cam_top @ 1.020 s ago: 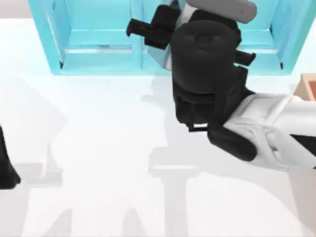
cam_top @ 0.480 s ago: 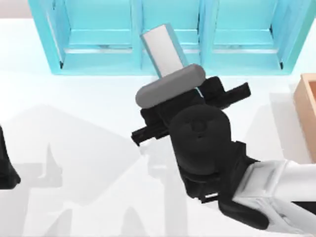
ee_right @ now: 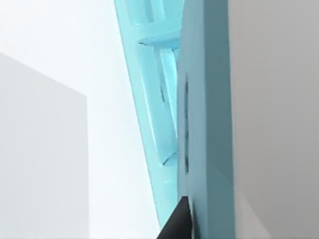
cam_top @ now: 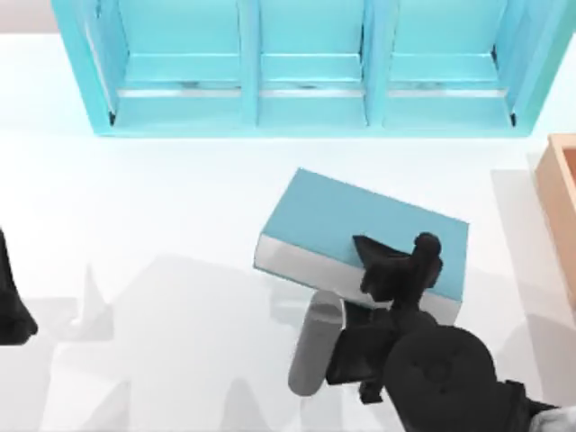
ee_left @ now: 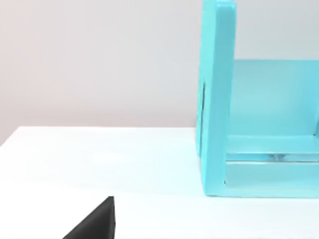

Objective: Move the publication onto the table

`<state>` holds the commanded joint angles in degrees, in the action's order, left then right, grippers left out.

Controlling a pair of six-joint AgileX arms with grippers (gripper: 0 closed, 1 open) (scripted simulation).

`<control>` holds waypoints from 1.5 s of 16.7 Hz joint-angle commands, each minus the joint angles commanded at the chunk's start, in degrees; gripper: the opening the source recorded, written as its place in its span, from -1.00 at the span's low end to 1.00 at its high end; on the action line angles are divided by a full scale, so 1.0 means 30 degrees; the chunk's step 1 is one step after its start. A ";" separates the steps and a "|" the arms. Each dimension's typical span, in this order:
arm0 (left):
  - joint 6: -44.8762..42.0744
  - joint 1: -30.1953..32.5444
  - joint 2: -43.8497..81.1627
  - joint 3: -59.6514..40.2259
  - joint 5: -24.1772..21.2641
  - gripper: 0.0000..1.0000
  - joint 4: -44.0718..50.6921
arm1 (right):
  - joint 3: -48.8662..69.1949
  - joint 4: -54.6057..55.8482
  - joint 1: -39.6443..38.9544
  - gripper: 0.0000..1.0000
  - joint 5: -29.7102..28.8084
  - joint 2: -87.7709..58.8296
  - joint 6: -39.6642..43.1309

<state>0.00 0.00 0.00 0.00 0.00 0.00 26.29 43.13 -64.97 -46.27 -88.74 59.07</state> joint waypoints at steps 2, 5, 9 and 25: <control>0.0000 0.0000 0.0000 0.0000 0.0000 1.00 0.0000 | -0.1178 0.0336 -0.0262 -1.00 0.0346 0.0597 0.2025; 0.0000 0.0000 0.0000 0.0000 0.0000 1.00 0.0000 | -0.2126 0.0620 -0.0449 -1.00 0.0637 0.1136 0.3513; 0.0000 0.0000 0.0000 0.0000 0.0000 1.00 0.0000 | -0.2190 0.0639 -0.0460 -1.00 0.0657 0.1174 0.3609; 0.0000 0.0000 0.0000 0.0000 0.0000 1.00 0.0000 | -0.2942 0.2969 -0.0731 -1.00 0.0277 -0.0946 0.3478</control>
<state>0.00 0.00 0.00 0.00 0.00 0.00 17.47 52.04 -67.16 -45.44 -91.58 69.50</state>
